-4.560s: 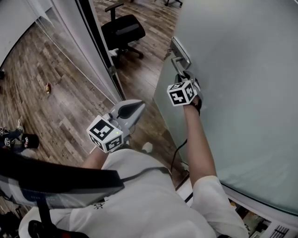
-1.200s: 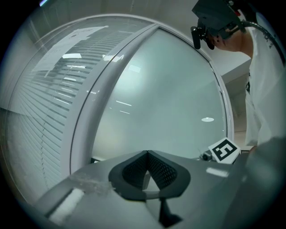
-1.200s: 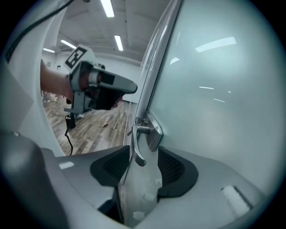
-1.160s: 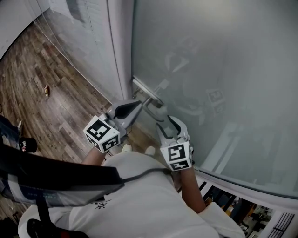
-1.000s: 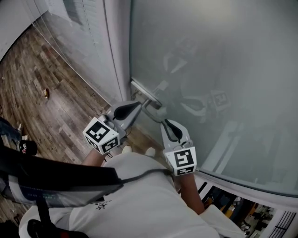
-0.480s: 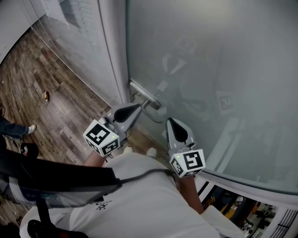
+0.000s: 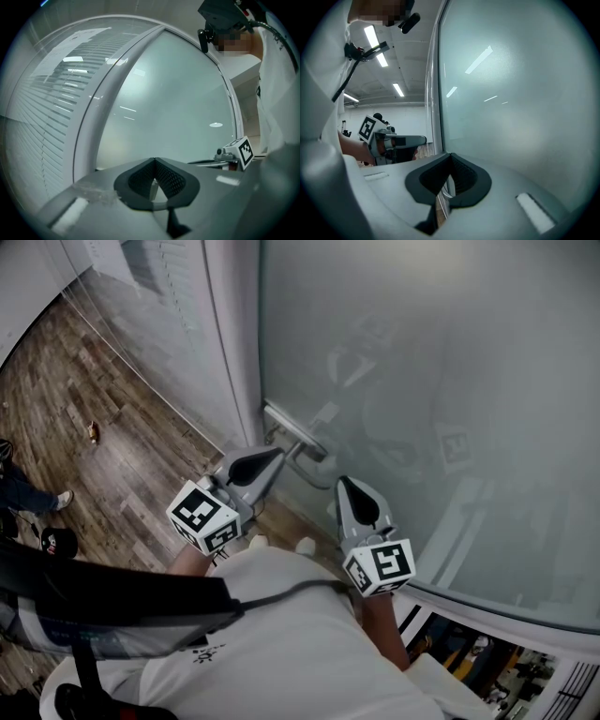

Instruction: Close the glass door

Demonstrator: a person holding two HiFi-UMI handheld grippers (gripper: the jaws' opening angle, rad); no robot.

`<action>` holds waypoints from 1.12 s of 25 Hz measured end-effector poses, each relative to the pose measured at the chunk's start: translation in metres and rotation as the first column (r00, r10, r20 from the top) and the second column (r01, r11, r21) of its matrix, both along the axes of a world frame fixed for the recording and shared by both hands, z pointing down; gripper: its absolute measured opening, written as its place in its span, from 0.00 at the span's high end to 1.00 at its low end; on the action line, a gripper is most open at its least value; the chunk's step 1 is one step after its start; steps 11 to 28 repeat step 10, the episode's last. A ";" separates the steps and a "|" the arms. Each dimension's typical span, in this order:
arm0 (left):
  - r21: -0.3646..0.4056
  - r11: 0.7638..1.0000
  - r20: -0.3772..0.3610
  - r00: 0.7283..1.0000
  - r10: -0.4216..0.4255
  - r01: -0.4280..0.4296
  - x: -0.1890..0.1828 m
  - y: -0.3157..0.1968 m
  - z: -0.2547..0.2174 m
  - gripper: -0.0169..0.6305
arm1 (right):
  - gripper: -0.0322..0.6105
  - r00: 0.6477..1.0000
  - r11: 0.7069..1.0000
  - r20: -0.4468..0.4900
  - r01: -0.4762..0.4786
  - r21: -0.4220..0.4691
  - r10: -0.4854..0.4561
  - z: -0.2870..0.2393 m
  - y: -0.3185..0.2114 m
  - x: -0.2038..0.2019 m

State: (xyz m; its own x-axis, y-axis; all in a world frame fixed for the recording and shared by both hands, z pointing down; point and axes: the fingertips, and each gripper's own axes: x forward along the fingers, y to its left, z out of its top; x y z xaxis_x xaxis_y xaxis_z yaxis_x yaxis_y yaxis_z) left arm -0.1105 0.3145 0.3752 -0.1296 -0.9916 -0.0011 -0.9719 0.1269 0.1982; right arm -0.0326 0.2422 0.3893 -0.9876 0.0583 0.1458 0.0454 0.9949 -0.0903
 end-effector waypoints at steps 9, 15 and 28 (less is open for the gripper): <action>0.006 1.000 0.002 1.000 0.014 -0.014 -0.005 0.004 -0.002 0.97 | 0.94 1.000 1.000 -0.003 -0.020 0.005 0.020 0.000 0.003 -0.003; 0.008 1.000 0.002 1.000 0.015 -0.015 -0.005 0.004 -0.002 0.97 | 0.94 1.000 1.000 -0.003 -0.023 0.006 0.023 0.000 0.003 -0.003; 0.008 1.000 0.002 1.000 0.015 -0.015 -0.005 0.004 -0.002 0.97 | 0.94 1.000 1.000 -0.003 -0.023 0.006 0.023 0.000 0.003 -0.003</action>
